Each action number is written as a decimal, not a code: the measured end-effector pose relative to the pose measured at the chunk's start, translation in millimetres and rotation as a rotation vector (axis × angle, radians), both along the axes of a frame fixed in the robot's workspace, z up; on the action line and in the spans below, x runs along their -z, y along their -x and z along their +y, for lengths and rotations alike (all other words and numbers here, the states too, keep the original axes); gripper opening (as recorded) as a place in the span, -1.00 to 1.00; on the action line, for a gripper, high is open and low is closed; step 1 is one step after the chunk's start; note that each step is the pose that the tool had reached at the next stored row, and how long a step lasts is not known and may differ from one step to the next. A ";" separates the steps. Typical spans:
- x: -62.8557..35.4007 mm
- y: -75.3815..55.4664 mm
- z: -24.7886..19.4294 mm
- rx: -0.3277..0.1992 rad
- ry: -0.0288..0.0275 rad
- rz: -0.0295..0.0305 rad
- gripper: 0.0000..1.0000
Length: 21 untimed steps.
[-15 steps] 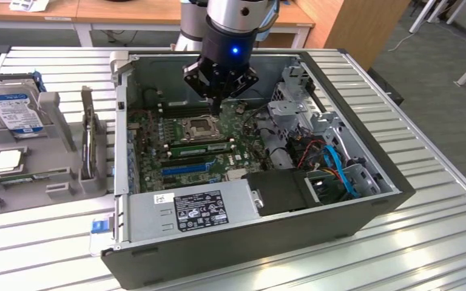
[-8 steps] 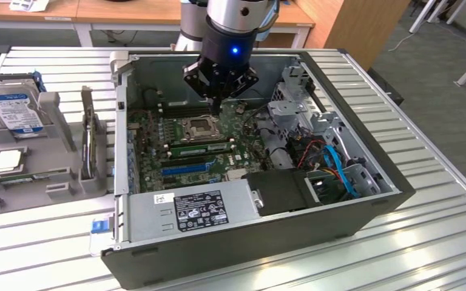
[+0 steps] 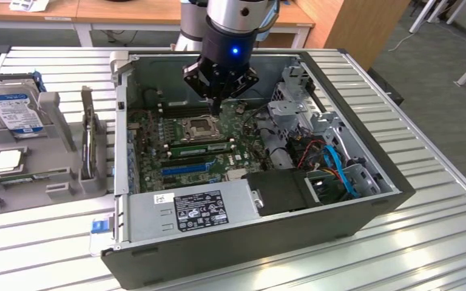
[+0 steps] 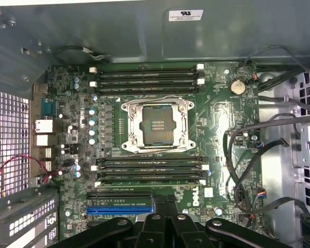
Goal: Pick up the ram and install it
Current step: 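Press down the ram until it locks into place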
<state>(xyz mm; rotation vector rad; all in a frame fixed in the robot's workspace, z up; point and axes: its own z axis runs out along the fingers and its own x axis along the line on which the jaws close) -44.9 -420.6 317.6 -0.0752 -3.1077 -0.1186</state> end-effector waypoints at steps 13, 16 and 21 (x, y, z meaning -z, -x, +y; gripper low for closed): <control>0.1 1.8 0.0 0.000 0.0005 -0.0101 -0.80; 0.1 4.4 0.0 0.000 0.0004 -0.0114 -0.80; 0.2 8.3 0.0 0.000 0.0004 -0.0124 -0.80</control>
